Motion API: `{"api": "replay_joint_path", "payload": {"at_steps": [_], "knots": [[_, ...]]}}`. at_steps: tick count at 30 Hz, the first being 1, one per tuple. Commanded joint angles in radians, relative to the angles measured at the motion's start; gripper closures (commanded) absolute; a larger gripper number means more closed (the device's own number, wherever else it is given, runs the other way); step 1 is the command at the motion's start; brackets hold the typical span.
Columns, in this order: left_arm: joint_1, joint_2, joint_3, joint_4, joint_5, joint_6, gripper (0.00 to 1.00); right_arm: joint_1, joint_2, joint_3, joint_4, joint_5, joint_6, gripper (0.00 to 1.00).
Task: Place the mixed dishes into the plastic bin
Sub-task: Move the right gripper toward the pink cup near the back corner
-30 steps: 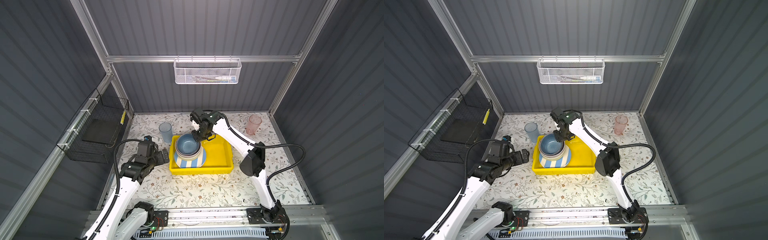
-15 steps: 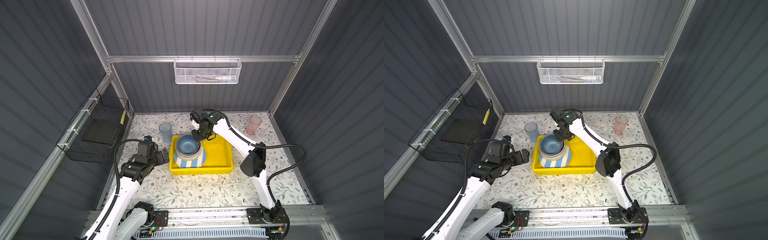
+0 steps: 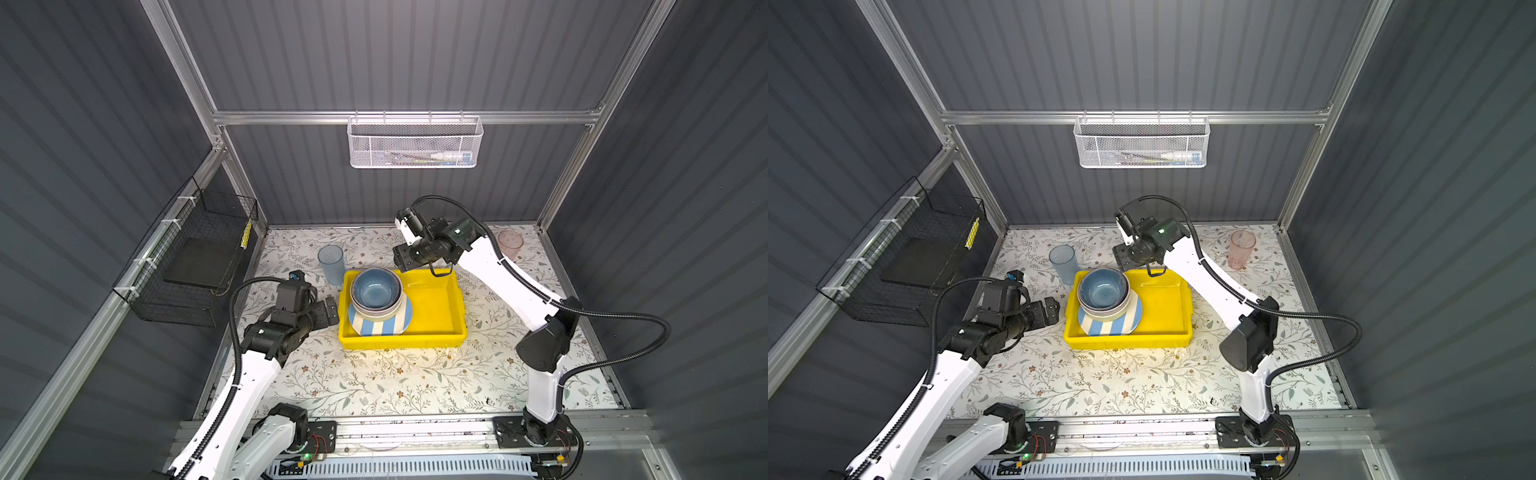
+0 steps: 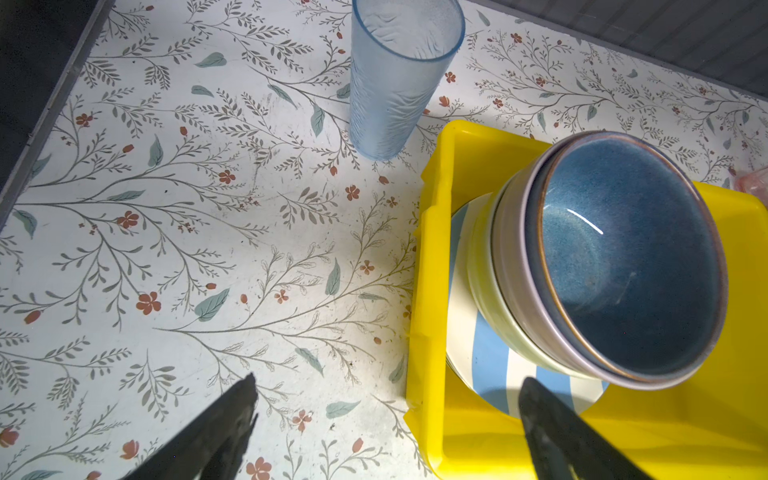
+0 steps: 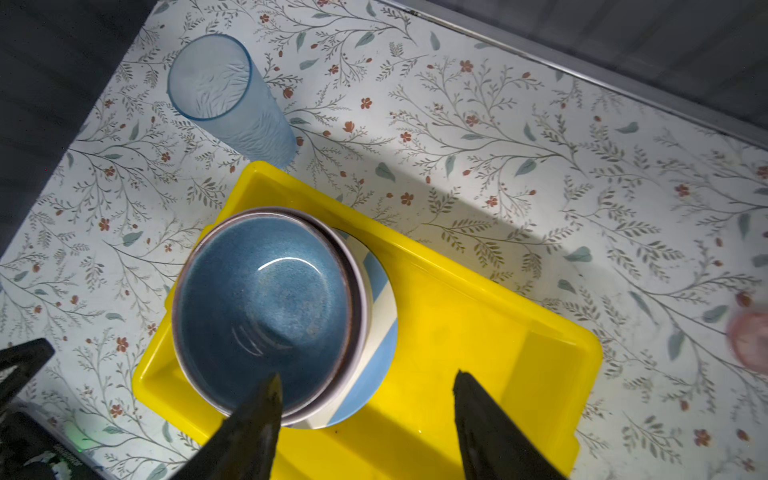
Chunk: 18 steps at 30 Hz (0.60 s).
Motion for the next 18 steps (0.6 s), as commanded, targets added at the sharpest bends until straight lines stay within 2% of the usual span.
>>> {"api": "replay_joint_path", "payload": {"at_steps": [1,6,13,18], "knots": [[0.007,0.021,0.039,0.015,0.008,0.031,0.00,-0.062,-0.083,-0.092,0.062,0.062,0.018,0.30],[0.007,0.046,0.061,0.024,0.015,0.043,0.00,-0.206,-0.212,-0.263,0.123,0.049,0.038,0.26],[0.007,0.039,0.065,0.035,0.034,0.067,0.00,-0.438,-0.263,-0.309,0.125,0.051,0.043,0.26],[0.007,0.053,0.083,0.021,0.032,0.083,0.00,-0.561,-0.240,-0.318,0.138,0.068,0.075,0.31]]}}
